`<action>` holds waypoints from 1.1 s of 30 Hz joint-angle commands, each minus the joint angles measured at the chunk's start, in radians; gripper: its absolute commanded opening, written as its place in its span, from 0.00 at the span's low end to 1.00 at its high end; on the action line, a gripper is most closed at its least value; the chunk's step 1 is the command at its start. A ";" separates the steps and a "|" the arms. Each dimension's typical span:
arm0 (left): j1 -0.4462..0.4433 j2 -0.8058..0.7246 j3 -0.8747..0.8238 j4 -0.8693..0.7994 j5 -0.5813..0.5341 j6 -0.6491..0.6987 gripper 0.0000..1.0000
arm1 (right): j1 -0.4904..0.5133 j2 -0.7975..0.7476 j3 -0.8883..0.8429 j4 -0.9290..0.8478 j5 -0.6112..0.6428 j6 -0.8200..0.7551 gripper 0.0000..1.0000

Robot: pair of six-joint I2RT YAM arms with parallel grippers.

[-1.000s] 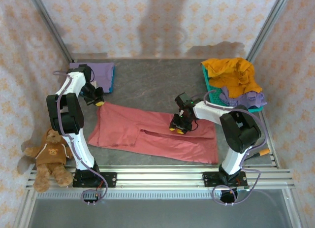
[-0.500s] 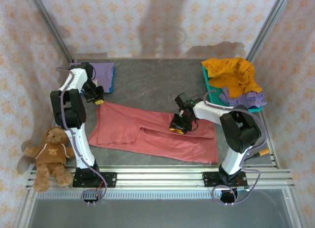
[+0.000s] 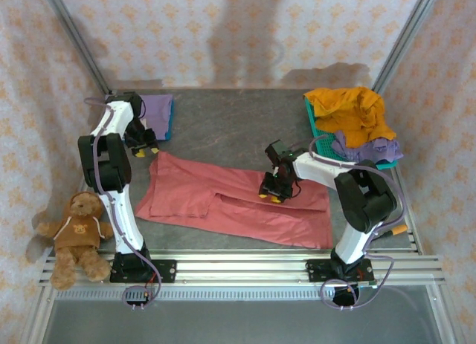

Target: Fold and stack the t-shirts

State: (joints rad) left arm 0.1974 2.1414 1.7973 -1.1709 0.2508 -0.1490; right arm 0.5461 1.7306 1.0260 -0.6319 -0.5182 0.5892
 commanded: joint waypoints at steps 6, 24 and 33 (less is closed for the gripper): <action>-0.087 -0.259 -0.193 0.036 0.028 -0.075 0.50 | -0.009 -0.028 0.100 -0.105 0.050 -0.037 0.39; -0.315 -0.409 -0.710 0.398 0.124 -0.337 0.51 | -0.011 0.113 0.158 -0.052 0.029 -0.066 0.38; -0.315 -0.264 -0.629 0.431 0.106 -0.308 0.52 | -0.044 0.126 0.140 -0.052 0.039 -0.070 0.38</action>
State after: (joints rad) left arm -0.1146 1.8038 1.1210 -0.7815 0.3683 -0.4706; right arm 0.5243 1.8393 1.1652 -0.6868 -0.4980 0.5377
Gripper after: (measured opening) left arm 0.520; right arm 0.384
